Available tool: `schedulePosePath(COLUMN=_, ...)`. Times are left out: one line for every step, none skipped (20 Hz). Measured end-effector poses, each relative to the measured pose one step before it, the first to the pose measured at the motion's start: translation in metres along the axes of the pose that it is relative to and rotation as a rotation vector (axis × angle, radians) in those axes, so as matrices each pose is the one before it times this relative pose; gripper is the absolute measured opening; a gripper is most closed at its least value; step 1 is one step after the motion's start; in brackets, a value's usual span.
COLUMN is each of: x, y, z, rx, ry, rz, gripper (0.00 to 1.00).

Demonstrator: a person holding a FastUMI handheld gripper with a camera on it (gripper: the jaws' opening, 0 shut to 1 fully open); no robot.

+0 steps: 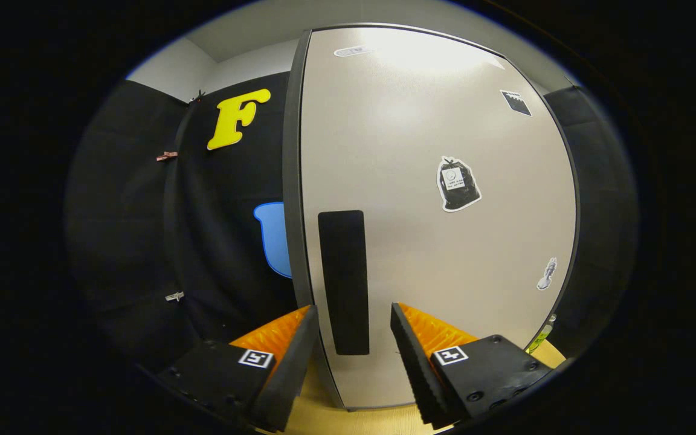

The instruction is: Open the shoe cabinet door, grab the shoes and put them into the shoe cabinet, then close the shoe cabinet door.

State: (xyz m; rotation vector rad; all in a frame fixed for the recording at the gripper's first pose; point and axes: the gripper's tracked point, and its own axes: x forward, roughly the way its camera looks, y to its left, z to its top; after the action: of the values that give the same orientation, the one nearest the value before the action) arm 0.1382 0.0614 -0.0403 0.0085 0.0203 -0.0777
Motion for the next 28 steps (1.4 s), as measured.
schedulePosePath(x=0.00273, y=0.00028, z=-0.00036, rx=0.00100, ry=0.00088, rz=-0.00310, gripper=0.72)
schedulePosePath(x=0.00250, y=0.00034, z=-0.00162, rx=-0.00342, ry=0.00583, rz=-0.00213, gripper=0.70)
schedulePosePath(x=0.00198, y=0.00042, z=-0.00241, rx=-0.00610, ry=0.00837, rz=-0.00325, gripper=0.64)
schedulePosePath(x=0.00200, y=-0.00059, z=-0.00152, rx=-0.00422, ry=0.00545, rz=-0.00425, gripper=0.63)
schedulePosePath(x=0.00047, y=-0.00021, z=-0.00170, rx=0.00101, ry=0.00693, rz=-0.00065, gripper=0.63)
schedulePosePath(x=0.00533, y=0.00002, z=-0.00072, rx=-0.00182, ry=-0.00524, rz=-0.01056, gripper=0.54)
schedulePosePath(x=-0.00605, y=-0.00030, z=0.00338, rx=-0.00079, ry=-0.00674, rz=0.00114, gripper=0.44)
schedulePosePath(x=0.00225, y=-0.00003, z=0.00127, rx=0.00020, ry=-0.00489, rz=-0.00078, gripper=0.46)
schedulePosePath(x=-0.00083, y=0.00120, z=0.00067, rx=0.00362, ry=-0.00427, rz=0.00603, gripper=0.46)
schedulePosePath(x=-0.00807, y=-0.00226, z=0.00381, rx=-0.00085, ry=-0.00258, rz=-0.00511, gripper=0.46)
schedulePosePath(x=0.00572, y=0.00091, z=-0.00409, rx=-0.00097, ry=0.00347, rz=0.00023, gripper=0.36)
schedulePosePath(x=0.00164, y=0.00047, z=0.00028, rx=0.00055, ry=-0.00052, rz=-0.00123, gripper=0.37)
schedulePosePath(x=-0.00042, y=0.00017, z=-0.00102, rx=0.00077, ry=0.00448, rz=0.00093, gripper=0.36)
schedulePosePath(x=-0.00096, y=-0.00025, z=0.00022, rx=-0.00233, ry=-0.00151, rz=-0.00095, gripper=0.36)
schedulePosePath(x=0.00081, y=-0.00041, z=0.00026, rx=-0.00724, ry=0.00008, rz=-0.00289, gripper=0.28)
schedulePosePath(x=-0.00054, y=0.00006, z=-0.00061, rx=-0.01004, ry=0.00508, rz=-0.00316, gripper=0.28)
schedulePosePath(x=-0.00123, y=-0.00002, z=-0.00026, rx=-0.00860, ry=0.00388, rz=-0.00048, gripper=0.28)
schedulePosePath(x=-0.00117, y=-0.00016, z=-0.00092, rx=-0.00153, ry=0.00473, rz=0.00398, gripper=0.28)
schedulePosePath(x=-0.00217, y=-0.00009, z=-0.00018, rx=-0.00109, ry=0.00394, rz=0.00459, gripper=0.28)
schedulePosePath(x=-0.00243, y=-0.00010, z=0.00055, rx=-0.00181, ry=0.00004, rz=0.00364, gripper=0.28)
schedulePosePath(x=-0.00299, y=0.00044, z=0.00048, rx=0.00042, ry=-0.00259, rz=0.00506, gripper=0.28)
schedulePosePath(x=-0.00431, y=0.00039, z=-0.00021, rx=0.00485, ry=0.00331, rz=0.00756, gripper=0.28)
schedulePosePath(x=-0.00553, y=0.00059, z=0.00028, rx=0.00487, ry=0.00373, rz=0.00777, gripper=0.28)
schedulePosePath(x=-0.00671, y=-0.00042, z=0.00037, rx=0.00011, ry=0.00262, rz=0.00591, gripper=0.28)
schedulePosePath(x=-0.00804, y=-0.00261, z=-0.00207, rx=-0.00195, ry=0.00115, rz=0.00597, gripper=0.28)
schedulePosePath(x=-0.00780, y=-0.00310, z=-0.00124, rx=0.00117, ry=-0.00263, rz=0.00728, gripper=0.28)
schedulePosePath(x=-0.00746, y=-0.00182, z=-0.00035, rx=0.00654, ry=0.00114, rz=0.00855, gripper=0.28)
schedulePosePath(x=-0.00658, y=-0.00100, z=-0.00047, rx=0.00202, ry=0.00454, rz=0.00763, gripper=0.28)
